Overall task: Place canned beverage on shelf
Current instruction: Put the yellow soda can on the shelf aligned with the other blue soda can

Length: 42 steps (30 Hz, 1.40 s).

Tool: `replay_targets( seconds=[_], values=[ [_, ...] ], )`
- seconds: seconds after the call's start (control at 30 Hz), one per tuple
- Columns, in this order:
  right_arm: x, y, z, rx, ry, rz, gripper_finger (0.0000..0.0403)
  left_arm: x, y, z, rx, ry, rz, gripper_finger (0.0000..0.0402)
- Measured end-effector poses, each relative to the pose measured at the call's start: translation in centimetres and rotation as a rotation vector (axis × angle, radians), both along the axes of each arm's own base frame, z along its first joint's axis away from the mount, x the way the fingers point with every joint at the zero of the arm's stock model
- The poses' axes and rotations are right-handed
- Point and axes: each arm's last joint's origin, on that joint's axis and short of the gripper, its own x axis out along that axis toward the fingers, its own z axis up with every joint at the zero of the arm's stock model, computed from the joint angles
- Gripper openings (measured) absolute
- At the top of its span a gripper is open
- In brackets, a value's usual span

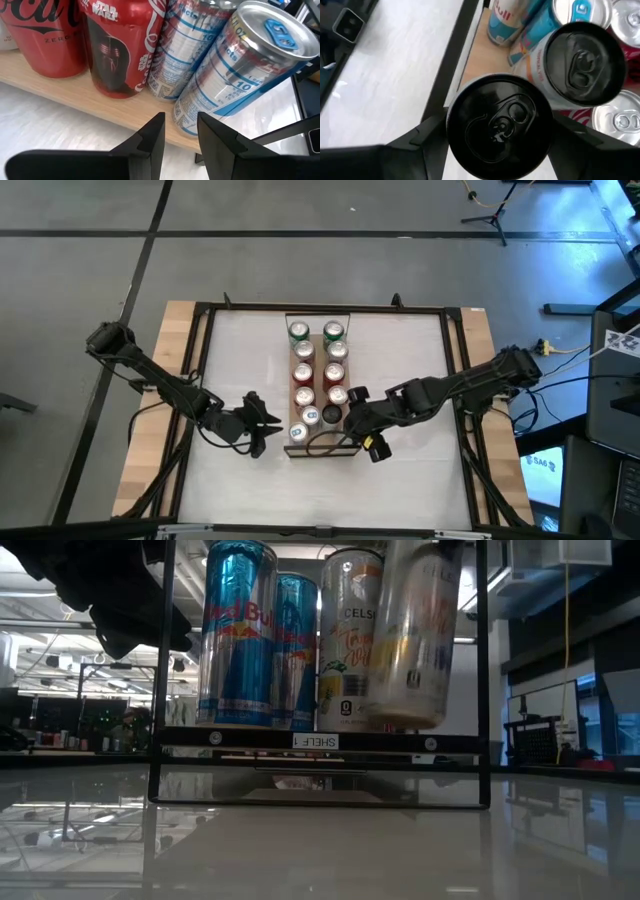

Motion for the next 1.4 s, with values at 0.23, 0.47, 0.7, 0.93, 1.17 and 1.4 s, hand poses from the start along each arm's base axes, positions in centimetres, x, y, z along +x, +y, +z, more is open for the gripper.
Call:
replay_targets(
  seconds=[0.23, 0.47, 0.7, 0.93, 1.17, 1.4],
  values=[
    [0.61, 0.23, -0.85, -0.006, 0.02, 0.0, 0.0262, 0.0, 0.0, 0.01, 0.0, 0.0, 0.0, 0.0105],
    [0.62, 0.23, -0.83, -0.006, 0.018, -0.001, 0.0278, 0.0, 0.0, 0.0, 0.0, 0.0, 0.0, 0.0105],
    [0.59, 0.18, -0.87, -0.016, 0.02, -0.006, 0.0299, 0.0, 0.0, 0.0, 0.0, 0.0, 0.0, 0.0105],
    [0.58, 0.18, -0.89, -0.016, 0.021, -0.006, 0.03, 0.0, 0.0, 0.01, 0.0, 0.0, 0.0, 0.0105],
    [0.59, 0.18, -0.89, -0.018, 0.02, -0.006, 0.0315, 0.0, 0.0, 0.0, 0.0, 0.0, 0.0, 0.0105],
    [0.6, 0.16, -0.89, -0.02, 0.019, -0.009, 0.0355, 0.0, 0.0, 0.0, 0.0, 0.0, 0.0, 0.0105]
  ],
)
